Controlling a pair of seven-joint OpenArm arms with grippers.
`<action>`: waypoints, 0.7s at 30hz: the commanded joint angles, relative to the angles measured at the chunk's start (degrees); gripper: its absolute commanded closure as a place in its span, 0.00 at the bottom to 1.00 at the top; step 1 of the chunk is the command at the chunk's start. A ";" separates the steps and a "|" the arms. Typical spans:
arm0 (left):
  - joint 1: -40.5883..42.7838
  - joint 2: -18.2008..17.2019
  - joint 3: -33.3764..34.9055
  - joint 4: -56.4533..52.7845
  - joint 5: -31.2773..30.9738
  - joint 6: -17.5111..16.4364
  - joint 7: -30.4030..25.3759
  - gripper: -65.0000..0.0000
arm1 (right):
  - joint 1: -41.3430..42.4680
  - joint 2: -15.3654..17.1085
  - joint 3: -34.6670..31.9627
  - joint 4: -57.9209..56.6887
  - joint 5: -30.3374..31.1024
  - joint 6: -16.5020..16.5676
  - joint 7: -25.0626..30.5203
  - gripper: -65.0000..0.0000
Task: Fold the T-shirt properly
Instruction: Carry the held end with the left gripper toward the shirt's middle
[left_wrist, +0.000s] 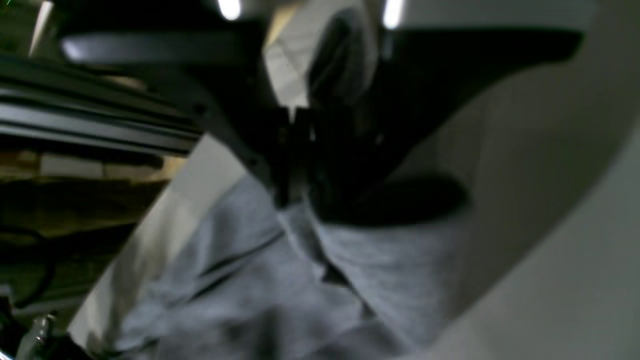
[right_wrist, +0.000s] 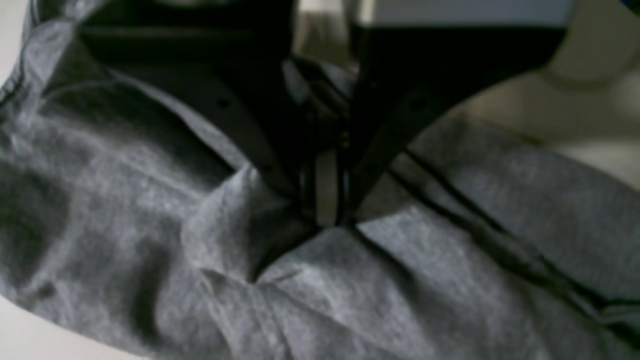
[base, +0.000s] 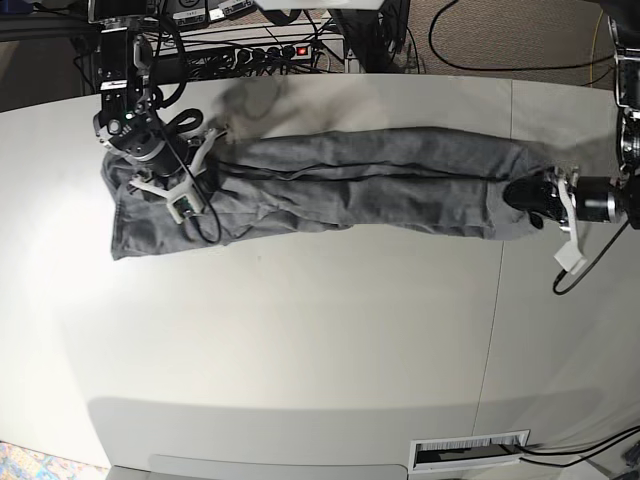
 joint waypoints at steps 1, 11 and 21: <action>-0.31 -0.74 -0.57 3.28 -1.63 0.02 -0.44 1.00 | -0.46 0.00 -1.11 -0.35 -1.01 1.33 -2.97 1.00; 3.50 8.44 -0.57 20.83 -1.63 -1.56 -1.09 1.00 | -0.04 0.02 -1.53 -0.35 -1.38 1.29 -4.48 1.00; 3.69 22.12 -0.44 20.74 1.66 -1.56 -7.78 1.00 | -0.04 0.02 -1.53 -0.35 -1.38 1.29 -4.00 1.00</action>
